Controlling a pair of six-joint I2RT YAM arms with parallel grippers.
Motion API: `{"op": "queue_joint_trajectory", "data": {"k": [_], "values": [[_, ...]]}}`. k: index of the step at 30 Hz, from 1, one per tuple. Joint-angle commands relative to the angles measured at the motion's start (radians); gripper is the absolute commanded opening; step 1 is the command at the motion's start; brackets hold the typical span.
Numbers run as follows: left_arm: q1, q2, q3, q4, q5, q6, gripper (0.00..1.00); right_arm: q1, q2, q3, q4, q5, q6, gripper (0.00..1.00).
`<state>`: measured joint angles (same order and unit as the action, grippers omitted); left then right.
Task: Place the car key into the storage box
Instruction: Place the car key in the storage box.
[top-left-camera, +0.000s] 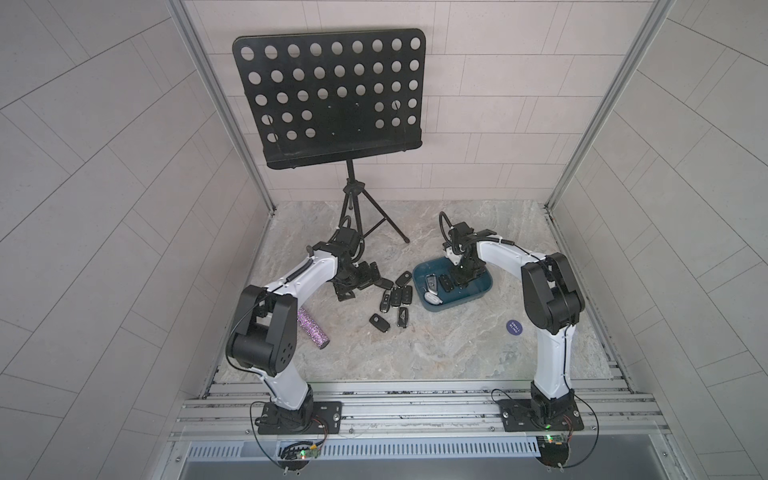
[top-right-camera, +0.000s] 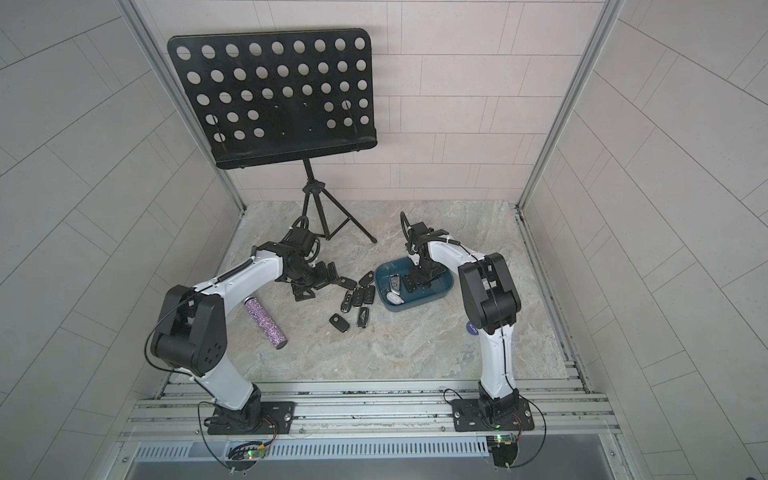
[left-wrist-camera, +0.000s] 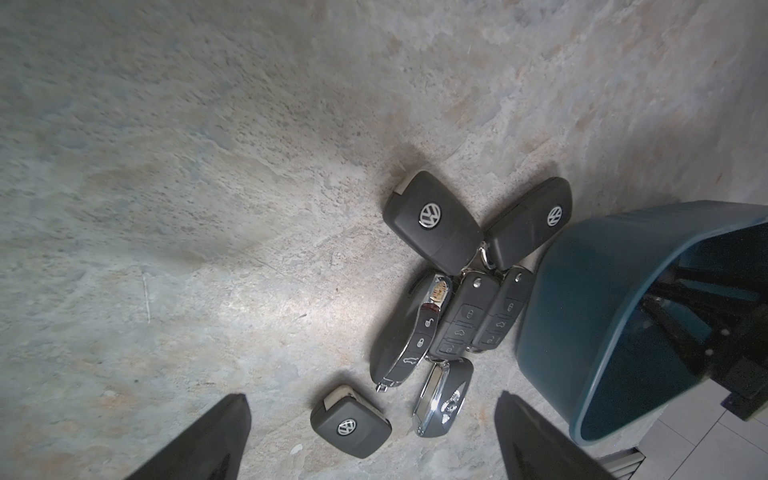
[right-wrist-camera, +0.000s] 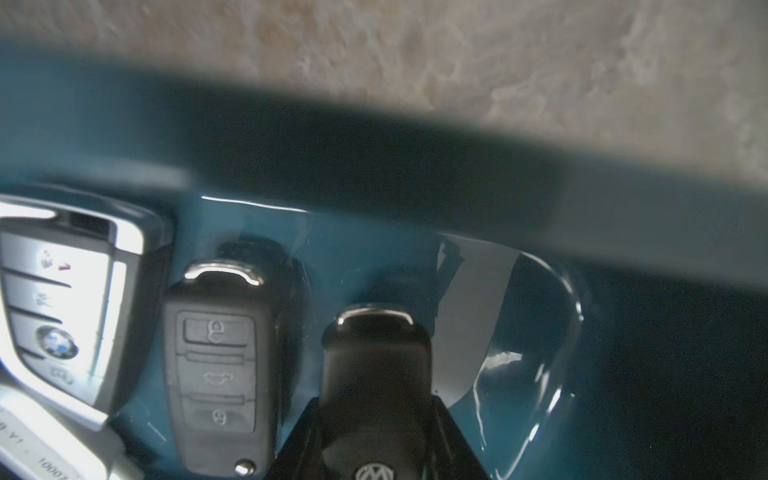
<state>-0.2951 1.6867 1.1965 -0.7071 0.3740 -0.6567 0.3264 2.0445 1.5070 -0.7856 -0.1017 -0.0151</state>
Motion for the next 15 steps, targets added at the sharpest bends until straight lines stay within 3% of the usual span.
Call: {"op": "queue_joint_trajectory", "data": {"k": [1,5,9,15], "values": [[0.001,-0.005,0.013,-0.02,-0.018,0.012,1.0,0.003,0.012,0.028,0.002,-0.014,-0.004,0.38],[0.0,-0.019,-0.005,-0.014,-0.029,0.006,1.0,0.003,0.025,0.038,-0.004,-0.045,-0.002,0.42],[0.0,-0.022,-0.014,-0.001,-0.023,-0.015,1.0,0.003,0.027,0.043,-0.006,-0.037,0.0,0.56],[0.0,-0.035,-0.009,0.007,-0.026,-0.033,1.0,0.003,-0.013,0.047,-0.007,-0.012,0.01,0.57]]}}
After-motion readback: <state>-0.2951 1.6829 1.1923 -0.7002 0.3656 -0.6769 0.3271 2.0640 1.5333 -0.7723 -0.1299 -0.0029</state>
